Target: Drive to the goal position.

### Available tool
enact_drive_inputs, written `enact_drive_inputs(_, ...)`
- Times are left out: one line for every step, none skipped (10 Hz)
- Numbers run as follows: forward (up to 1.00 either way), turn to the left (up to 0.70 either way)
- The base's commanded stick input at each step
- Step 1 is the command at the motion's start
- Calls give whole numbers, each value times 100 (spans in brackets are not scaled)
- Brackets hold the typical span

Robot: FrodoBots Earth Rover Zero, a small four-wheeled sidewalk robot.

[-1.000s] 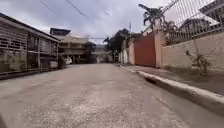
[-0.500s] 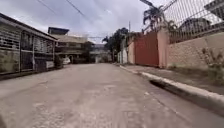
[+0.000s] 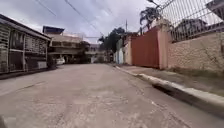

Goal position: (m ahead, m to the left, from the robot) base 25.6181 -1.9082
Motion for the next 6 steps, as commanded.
enact_drive_inputs(100,0)
enact_drive_inputs(100,0)
enact_drive_inputs(100,0)
enact_drive_inputs(100,0)
enact_drive_inputs(100,0)
enact_drive_inputs(100,0)
